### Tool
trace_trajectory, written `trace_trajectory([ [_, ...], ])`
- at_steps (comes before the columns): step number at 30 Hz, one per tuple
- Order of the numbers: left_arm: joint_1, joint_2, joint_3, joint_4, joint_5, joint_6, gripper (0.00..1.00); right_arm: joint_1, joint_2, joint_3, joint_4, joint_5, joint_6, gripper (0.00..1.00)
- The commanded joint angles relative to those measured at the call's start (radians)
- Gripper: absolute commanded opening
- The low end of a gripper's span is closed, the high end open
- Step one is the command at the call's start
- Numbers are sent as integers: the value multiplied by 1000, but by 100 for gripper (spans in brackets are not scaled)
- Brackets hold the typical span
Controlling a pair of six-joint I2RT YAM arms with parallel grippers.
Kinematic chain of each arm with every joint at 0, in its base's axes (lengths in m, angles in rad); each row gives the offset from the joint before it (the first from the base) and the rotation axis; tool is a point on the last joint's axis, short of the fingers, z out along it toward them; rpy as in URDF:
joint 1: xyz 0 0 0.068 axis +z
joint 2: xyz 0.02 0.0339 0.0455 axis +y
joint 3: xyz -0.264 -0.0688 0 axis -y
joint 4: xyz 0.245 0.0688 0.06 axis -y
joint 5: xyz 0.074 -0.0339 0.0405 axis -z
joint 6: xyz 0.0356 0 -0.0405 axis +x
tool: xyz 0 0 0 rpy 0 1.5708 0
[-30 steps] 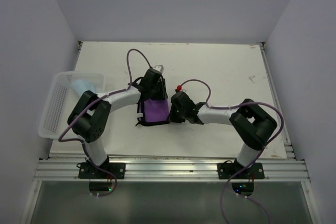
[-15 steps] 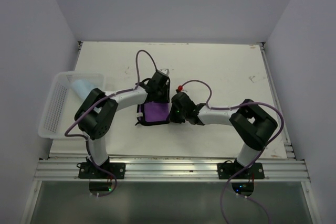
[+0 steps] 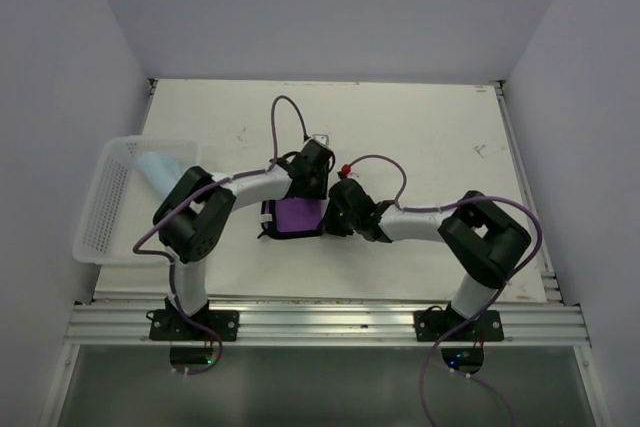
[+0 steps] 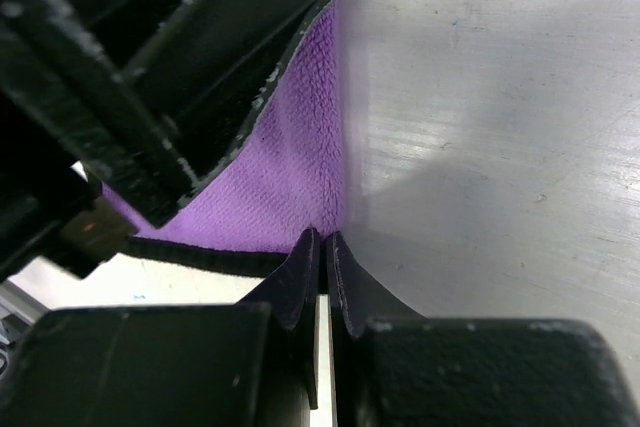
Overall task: Roll the towels
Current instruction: Roll the towel
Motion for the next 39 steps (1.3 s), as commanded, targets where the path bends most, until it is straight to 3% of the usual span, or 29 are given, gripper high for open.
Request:
trace_trajectory([
  [1,-9,41,39,-59,-62,9,41,14,11,-35,-96,77,-10,0],
  [8,-23,116,56,-108,-113,-12,39,39,10,-37,-96,111,-12,0],
  [14,-26,158,58,-151,-149,-26,29,48,-21,-74,-69,140,-3,0],
  [18,-26,184,53,-168,-163,-39,17,51,-30,-86,-58,155,-3,0],
  [21,-26,201,50,-171,-154,-46,1,51,-35,-94,-51,154,-7,0],
  [30,-26,163,56,-139,-84,-89,0,76,-76,-95,-87,215,-96,0],
  [39,-18,-9,-33,113,56,-186,0,118,-159,-74,-257,365,-219,0],
])
